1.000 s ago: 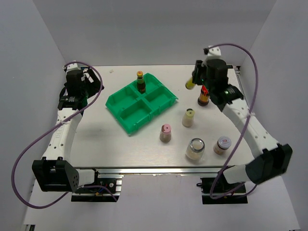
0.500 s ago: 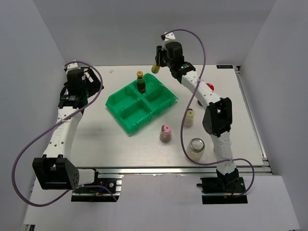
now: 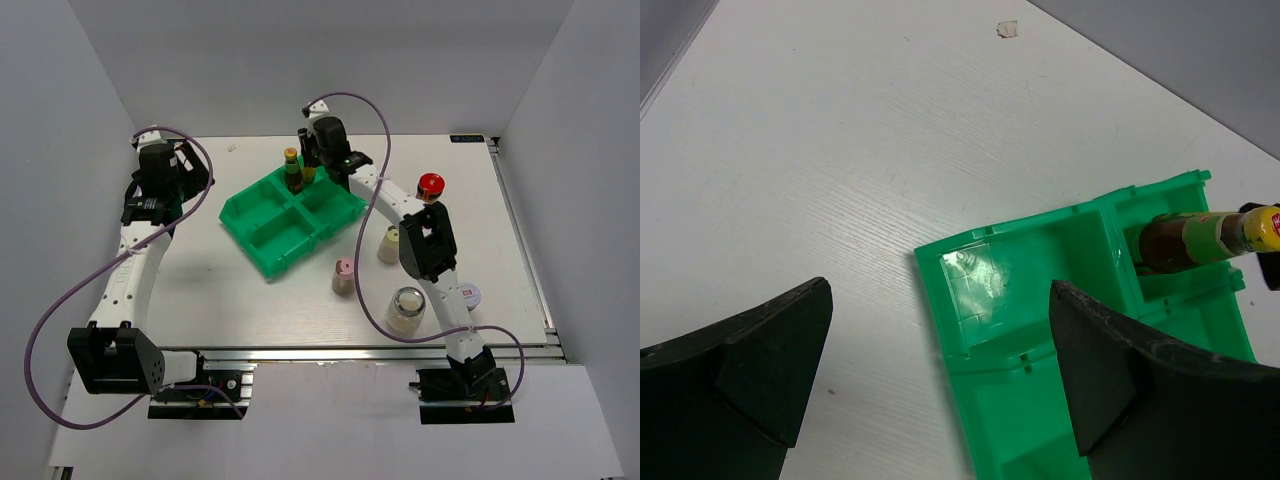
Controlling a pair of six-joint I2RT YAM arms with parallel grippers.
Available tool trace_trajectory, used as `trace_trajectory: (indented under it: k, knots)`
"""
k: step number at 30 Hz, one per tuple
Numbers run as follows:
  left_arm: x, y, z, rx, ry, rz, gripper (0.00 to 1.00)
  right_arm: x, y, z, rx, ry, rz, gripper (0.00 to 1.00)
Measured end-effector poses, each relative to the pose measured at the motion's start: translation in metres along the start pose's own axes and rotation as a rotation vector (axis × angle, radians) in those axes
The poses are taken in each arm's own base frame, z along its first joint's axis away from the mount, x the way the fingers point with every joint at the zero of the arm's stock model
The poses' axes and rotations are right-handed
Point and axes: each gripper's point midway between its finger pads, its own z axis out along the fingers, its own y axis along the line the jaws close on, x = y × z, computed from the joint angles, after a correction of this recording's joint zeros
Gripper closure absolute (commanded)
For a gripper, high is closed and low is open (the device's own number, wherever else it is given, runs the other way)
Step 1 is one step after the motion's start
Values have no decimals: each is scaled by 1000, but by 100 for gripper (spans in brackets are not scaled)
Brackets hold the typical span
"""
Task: Organize the condiment bottles
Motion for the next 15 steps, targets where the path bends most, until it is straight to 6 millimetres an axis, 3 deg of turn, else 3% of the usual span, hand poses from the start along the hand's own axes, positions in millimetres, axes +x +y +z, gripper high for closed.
trace_trajectory:
  k: [4, 6, 12, 15]
  knots:
    - [0, 0, 0, -2, 0, 0, 2, 27, 4, 12, 19, 41, -8, 100]
    - [0, 0, 0, -1, -1, 0, 2, 35, 7, 15, 18, 52, -7, 84]
    - [0, 1, 0, -1, -1, 6, 2, 29, 7, 17, 37, 20, 18, 32]
    - [0, 1, 0, -1, 0, 7, 2, 22, 4, 17, 51, -2, 25, 24]
